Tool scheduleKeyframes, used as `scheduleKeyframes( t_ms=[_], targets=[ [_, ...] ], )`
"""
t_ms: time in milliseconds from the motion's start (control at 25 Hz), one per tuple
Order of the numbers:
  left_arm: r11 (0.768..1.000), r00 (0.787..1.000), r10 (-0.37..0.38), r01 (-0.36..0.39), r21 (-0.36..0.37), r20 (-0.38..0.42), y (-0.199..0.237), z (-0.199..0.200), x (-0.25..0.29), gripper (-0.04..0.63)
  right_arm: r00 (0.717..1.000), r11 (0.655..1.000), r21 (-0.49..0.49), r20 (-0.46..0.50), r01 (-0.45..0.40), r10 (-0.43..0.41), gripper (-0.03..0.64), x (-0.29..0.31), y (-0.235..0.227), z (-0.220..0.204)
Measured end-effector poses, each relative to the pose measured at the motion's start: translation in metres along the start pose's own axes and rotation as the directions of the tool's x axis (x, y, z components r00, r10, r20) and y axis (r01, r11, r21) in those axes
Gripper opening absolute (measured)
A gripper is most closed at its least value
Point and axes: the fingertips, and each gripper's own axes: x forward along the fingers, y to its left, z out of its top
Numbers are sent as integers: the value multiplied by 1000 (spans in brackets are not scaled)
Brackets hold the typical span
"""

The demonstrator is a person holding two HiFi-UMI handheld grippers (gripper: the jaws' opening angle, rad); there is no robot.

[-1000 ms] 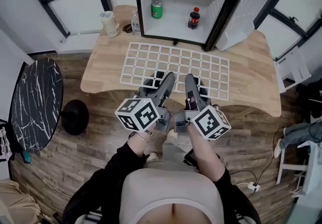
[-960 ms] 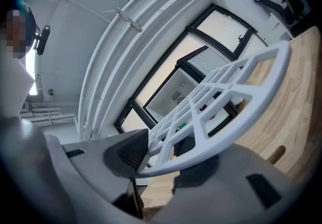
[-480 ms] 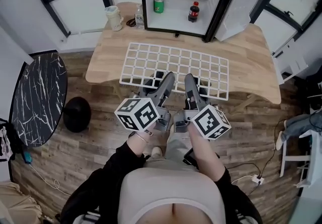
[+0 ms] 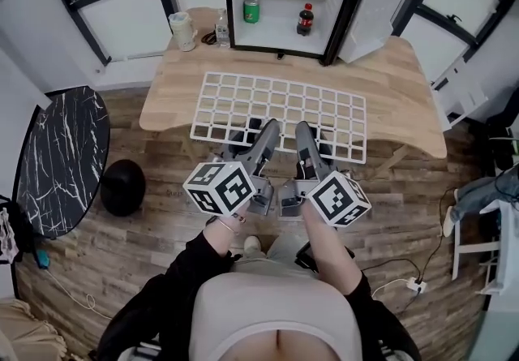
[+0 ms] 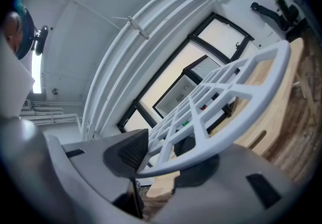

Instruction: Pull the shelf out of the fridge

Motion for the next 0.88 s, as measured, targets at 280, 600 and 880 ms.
scheduleKeyframes(
  t_ms=[280, 600, 880],
  targets=[
    [1000, 1000, 12, -12, 8, 14, -11, -3, -6, 186, 1000, 1000, 6, -5, -20, 20, 166, -10, 1, 5],
    [1000, 999, 29, -29, -2, 32, -40, -24, -18, 186, 999, 999, -6, -26, -33, 33, 166, -44, -5, 15],
    [999, 998, 42, -42, -2, 42, -74, -45, -37, 186, 998, 999, -7, -36, -46, 46, 166, -85, -7, 25]
  ],
)
